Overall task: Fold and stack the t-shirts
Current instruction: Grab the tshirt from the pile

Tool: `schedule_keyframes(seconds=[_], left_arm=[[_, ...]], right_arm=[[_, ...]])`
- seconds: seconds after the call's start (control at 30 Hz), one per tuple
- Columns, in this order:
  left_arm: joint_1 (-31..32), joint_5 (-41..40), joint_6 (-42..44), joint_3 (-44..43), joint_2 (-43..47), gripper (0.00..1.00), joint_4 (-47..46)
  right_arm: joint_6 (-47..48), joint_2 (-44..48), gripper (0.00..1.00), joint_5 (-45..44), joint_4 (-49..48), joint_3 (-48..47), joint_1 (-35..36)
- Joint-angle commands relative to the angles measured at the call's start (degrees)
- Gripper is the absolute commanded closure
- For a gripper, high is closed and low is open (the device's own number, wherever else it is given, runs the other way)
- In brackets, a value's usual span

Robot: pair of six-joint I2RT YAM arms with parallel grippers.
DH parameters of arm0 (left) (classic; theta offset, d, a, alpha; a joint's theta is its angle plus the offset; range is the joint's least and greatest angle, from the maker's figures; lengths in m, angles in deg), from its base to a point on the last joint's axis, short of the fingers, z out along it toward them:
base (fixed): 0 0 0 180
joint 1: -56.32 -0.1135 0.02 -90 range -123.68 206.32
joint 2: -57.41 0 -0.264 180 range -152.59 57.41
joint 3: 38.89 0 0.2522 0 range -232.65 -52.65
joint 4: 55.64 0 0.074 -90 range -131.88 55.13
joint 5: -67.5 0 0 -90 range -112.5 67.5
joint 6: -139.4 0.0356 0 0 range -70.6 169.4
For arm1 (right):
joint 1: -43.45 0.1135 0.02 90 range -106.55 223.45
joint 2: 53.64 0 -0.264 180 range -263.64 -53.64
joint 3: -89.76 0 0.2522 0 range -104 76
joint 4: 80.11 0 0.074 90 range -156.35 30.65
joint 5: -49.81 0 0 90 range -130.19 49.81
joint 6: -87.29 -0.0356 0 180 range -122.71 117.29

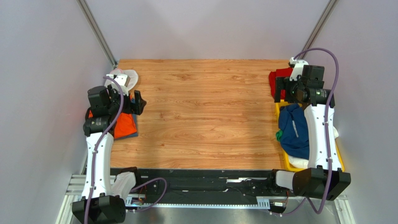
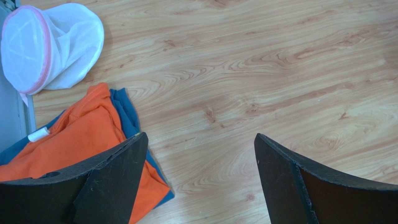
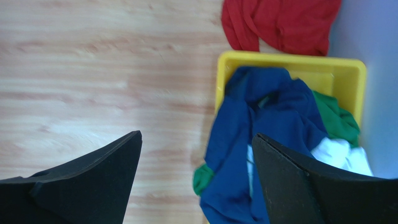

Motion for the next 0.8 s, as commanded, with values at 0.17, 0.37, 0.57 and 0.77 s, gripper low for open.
schedule_keyframes(seconds=[0.17, 0.37, 0.57, 0.77], left_arm=[[0.13, -0.1, 7.05, 0.06, -4.33, 0.1, 1.88], [0.13, -0.01, 10.57, 2.52, -5.39, 0.11, 1.27], [0.04, -0.19, 11.97, 3.14, -4.77, 0.12, 1.19], [0.13, -0.1, 12.5, 1.74, -5.39, 0.12, 2.67]], right_arm=[[15.32, 0.67, 0.16, -19.08, 15.03, -0.86, 0.06], [18.93, -1.26, 0.14, -23.32, 12.22, 3.11, -5.82], [21.21, -7.76, 0.16, -16.02, 10.73, 1.7, -14.96], [23.85, -13.91, 0.2, -8.28, 9.85, 0.47, -19.98]])
